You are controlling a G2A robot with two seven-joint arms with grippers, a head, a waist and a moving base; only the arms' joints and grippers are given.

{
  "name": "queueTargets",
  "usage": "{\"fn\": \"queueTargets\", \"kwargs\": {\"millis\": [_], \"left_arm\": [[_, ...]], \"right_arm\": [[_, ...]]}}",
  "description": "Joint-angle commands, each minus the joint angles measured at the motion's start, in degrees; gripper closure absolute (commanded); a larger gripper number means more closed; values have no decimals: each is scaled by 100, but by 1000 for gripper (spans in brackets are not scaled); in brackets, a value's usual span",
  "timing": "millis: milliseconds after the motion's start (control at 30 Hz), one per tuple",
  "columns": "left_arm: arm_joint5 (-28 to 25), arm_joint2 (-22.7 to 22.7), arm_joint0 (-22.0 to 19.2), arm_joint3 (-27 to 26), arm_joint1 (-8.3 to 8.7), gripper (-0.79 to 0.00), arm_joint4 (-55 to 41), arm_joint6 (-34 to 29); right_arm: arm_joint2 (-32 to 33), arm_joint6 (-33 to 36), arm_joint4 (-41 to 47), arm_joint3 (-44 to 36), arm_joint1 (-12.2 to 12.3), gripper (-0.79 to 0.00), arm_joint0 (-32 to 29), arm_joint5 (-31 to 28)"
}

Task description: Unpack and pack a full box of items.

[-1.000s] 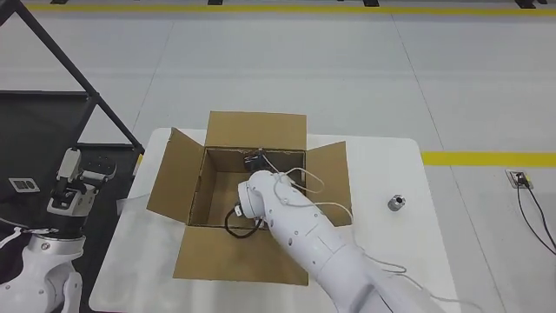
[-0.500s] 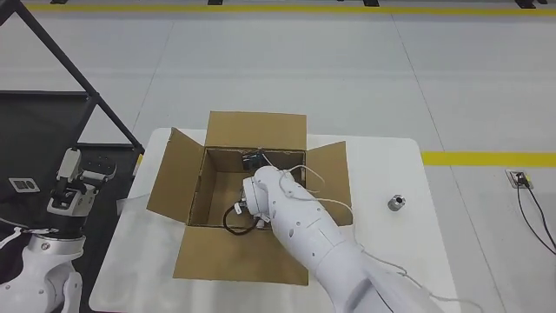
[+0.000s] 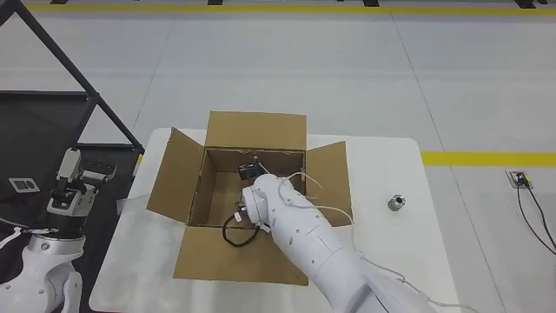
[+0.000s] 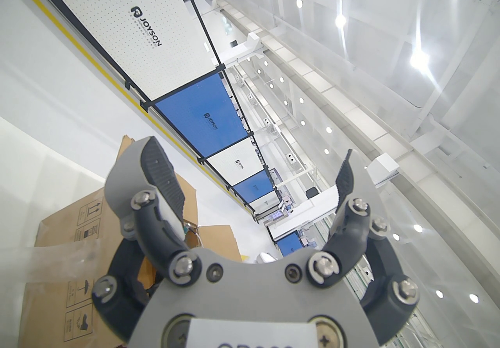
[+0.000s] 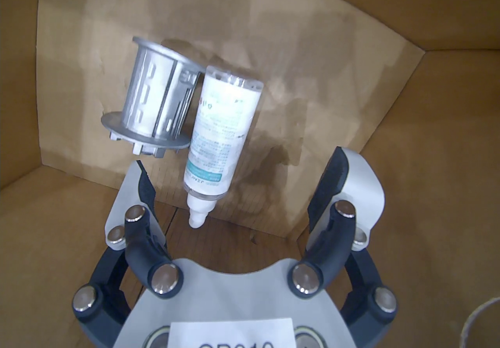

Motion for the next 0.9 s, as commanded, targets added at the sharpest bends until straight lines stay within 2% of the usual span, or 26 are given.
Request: {"fn": "queueTargets", "kwargs": {"millis": [0, 533, 567, 600, 633, 667, 867], "left_arm": [[0, 0, 0, 0, 0, -785, 0, 0], [0, 0, 0, 0, 0, -785, 0, 0], [0, 0, 0, 0, 0, -785, 0, 0], [0, 0, 0, 0, 0, -785, 0, 0], [0, 0, 0, 0, 0, -785, 0, 0], [0, 0, 0, 0, 0, -785, 0, 0], [0, 0, 0, 0, 0, -785, 0, 0]], "right_arm": [[-40, 123, -72, 3, -23, -785, -6, -77], [-122, 419, -289, 403, -195, -785, 67, -175], [-95, 395, -246, 431, -194, -739, 75, -232], [-80, 367, -229, 467, -193, -634, 82, -268], [-70, 339, -221, 496, -194, -582, 86, -283], [-59, 328, -210, 523, -196, -459, 86, -294], [-10, 285, -197, 648, -196, -336, 117, -193]]}}
